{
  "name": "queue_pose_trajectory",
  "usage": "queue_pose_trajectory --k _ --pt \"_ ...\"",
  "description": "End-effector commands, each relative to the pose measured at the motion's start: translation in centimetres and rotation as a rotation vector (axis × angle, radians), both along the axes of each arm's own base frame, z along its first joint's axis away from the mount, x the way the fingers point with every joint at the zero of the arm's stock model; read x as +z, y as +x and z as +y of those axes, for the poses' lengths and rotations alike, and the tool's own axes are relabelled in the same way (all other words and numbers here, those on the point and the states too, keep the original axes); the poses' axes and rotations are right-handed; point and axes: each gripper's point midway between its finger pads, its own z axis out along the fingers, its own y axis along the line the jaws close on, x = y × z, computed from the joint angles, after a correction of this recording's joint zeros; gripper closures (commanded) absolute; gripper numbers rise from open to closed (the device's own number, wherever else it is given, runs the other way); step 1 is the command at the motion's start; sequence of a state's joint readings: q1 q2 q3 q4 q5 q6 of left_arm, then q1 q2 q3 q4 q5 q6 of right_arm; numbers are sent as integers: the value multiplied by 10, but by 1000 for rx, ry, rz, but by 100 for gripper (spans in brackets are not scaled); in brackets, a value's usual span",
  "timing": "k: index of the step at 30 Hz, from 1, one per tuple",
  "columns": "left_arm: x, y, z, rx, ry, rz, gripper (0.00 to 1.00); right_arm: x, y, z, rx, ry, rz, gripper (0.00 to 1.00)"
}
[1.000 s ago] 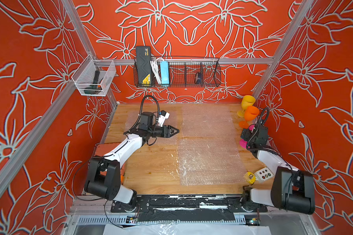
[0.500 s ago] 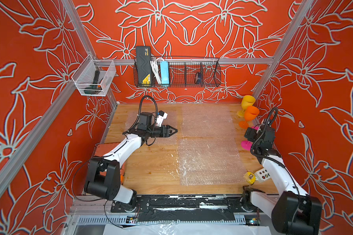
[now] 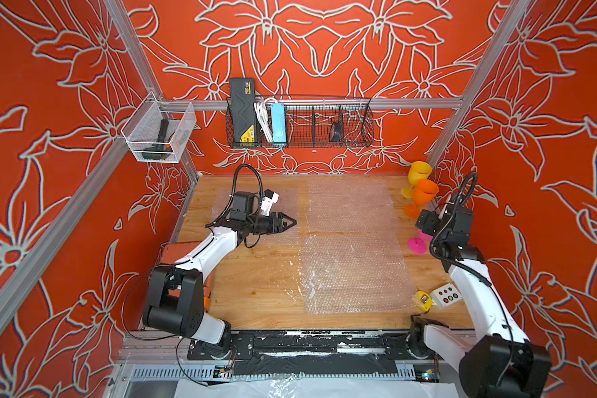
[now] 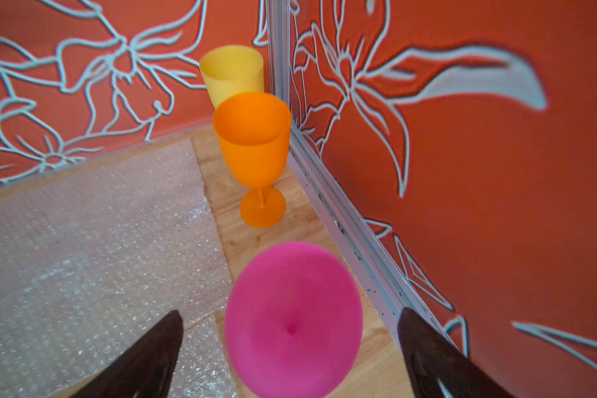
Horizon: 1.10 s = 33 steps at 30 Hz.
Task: Unpack wine glasses from bubble wrap
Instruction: Place the wine glass at the center of the board.
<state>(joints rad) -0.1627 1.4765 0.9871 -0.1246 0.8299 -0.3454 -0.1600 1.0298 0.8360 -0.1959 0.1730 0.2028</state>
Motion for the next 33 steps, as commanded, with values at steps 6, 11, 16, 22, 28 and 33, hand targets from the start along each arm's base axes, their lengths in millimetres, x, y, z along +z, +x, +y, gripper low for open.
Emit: queue_pose_trajectory --k 6,11,16,22,28,33 --pt "2 4 -3 -17 -31 14 38 7 -27 52 181 267 35 20" --pt "-5 3 -4 -16 -41 38 38 -41 -55 87 265 463 124 65" --pt "-8 0 -4 -18 -44 47 38 -88 -80 91 207 535 222 71" --pt "-4 -1 -5 -26 -57 48 38 -123 -76 84 148 617 217 75" --pt "-6 -4 -4 -22 -50 53 38 -145 -66 70 92 803 178 76" --pt "-13 -2 -4 -15 -50 70 38 -161 -60 45 6 969 96 76"
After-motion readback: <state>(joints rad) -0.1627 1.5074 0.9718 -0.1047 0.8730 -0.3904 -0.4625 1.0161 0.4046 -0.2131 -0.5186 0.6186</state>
